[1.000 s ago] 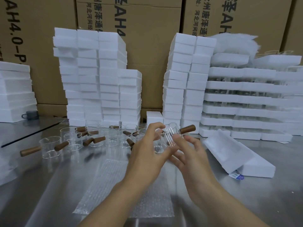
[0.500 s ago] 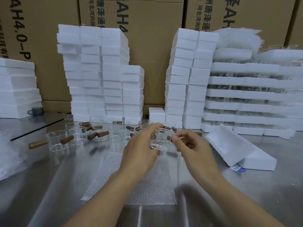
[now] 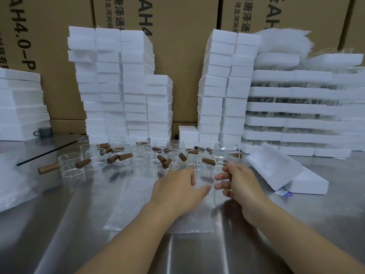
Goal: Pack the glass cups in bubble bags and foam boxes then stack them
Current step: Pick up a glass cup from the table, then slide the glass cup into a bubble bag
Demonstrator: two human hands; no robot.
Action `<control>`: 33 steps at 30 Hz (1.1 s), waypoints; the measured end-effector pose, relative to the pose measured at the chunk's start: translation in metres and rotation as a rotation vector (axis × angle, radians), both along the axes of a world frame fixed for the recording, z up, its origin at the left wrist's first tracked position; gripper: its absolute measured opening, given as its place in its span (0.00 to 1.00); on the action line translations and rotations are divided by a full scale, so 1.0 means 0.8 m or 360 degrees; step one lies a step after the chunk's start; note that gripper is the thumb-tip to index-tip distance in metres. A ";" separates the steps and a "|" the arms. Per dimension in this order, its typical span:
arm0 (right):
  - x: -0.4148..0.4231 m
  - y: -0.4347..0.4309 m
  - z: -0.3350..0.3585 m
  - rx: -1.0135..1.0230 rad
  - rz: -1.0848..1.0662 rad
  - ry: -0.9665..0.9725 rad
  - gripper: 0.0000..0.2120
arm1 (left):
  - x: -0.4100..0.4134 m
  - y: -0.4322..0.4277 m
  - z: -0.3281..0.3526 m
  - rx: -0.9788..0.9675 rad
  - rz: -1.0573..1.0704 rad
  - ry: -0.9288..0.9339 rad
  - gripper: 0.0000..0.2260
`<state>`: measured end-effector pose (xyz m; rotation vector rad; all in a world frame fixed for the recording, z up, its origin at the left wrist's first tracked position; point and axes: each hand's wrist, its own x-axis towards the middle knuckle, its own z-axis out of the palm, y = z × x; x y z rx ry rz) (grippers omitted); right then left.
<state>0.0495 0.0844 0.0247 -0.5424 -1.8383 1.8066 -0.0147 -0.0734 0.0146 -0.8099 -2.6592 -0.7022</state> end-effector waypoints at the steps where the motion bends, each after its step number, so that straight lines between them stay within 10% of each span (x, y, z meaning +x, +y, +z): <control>1: -0.001 0.001 0.002 -0.0101 0.0000 0.0003 0.11 | 0.000 0.000 -0.001 -0.0128 -0.0019 -0.0024 0.20; 8: -0.004 -0.004 0.006 -0.0190 0.0024 0.0080 0.09 | -0.010 -0.002 0.001 -0.0052 0.0052 -0.0016 0.09; 20: 0.000 -0.022 0.007 0.0423 0.0174 0.0064 0.13 | -0.018 0.002 0.026 0.1365 0.0181 -0.0185 0.07; 28: 0.000 -0.025 -0.001 0.0796 0.0129 0.0018 0.12 | -0.004 0.004 0.028 0.1221 0.0164 0.0200 0.06; 33: 0.000 -0.023 0.008 0.0281 0.0136 0.0113 0.14 | -0.009 0.006 0.024 0.1250 0.0140 0.0148 0.06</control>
